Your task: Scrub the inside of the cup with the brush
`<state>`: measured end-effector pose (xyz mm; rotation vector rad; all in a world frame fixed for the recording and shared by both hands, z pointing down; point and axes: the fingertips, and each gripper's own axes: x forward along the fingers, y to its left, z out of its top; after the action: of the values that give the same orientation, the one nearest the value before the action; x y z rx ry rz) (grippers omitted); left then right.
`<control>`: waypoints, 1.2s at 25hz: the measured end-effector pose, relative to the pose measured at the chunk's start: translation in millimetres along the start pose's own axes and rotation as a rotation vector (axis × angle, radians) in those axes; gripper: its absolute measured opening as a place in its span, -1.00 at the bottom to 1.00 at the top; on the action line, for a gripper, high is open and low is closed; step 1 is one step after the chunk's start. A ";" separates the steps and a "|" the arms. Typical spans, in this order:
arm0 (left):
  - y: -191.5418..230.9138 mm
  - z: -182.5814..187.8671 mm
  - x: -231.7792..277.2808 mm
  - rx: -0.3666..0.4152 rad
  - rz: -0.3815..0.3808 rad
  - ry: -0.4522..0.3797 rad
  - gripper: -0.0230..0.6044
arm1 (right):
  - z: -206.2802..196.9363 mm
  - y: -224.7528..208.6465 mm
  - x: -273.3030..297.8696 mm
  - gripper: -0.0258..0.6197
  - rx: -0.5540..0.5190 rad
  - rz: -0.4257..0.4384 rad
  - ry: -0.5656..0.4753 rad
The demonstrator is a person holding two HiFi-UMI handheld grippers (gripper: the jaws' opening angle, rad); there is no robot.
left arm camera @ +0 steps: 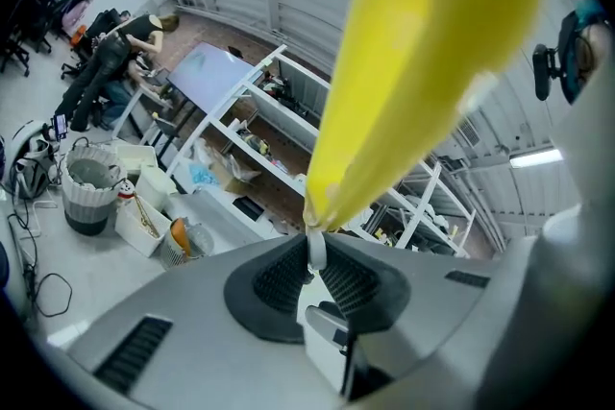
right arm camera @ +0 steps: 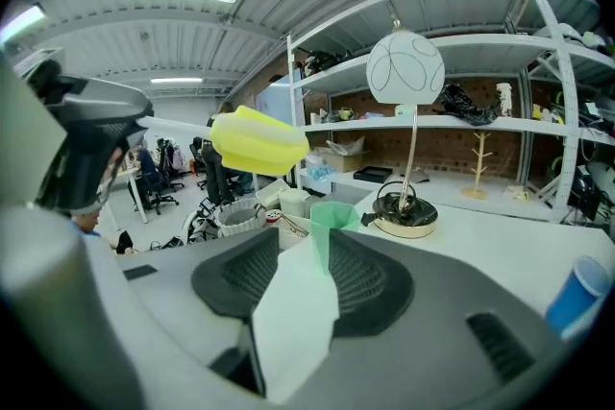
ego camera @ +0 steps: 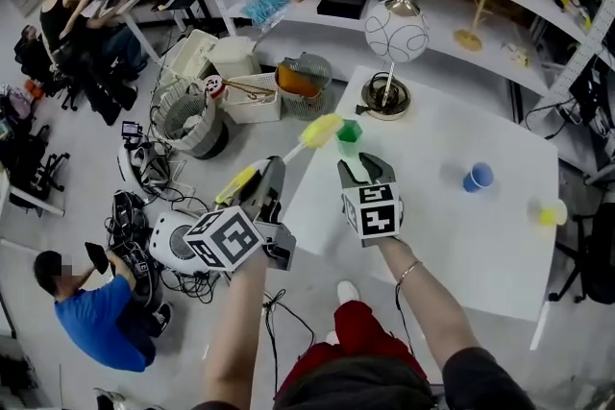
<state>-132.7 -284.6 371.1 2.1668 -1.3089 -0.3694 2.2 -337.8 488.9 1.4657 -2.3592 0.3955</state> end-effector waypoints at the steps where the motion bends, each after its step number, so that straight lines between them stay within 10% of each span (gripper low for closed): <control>1: -1.8 -0.5 -4.5 0.004 0.000 -0.003 -0.78 | 1.8 1.7 -6.3 -0.41 0.000 -0.004 -0.009; 7: -16.2 -4.5 -28.4 0.035 -0.002 -0.012 -0.78 | 7.7 10.7 -45.1 -0.81 -0.030 -0.022 -0.055; 30: -68.4 -31.9 -110.6 0.242 0.020 -0.028 -0.78 | 2.1 40.3 -158.2 -0.86 0.003 -0.047 -0.136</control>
<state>-120.9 -153.1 349.0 2.3521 -1.4536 -0.2438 31.0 -193.5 418.2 1.5922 -2.4233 0.2961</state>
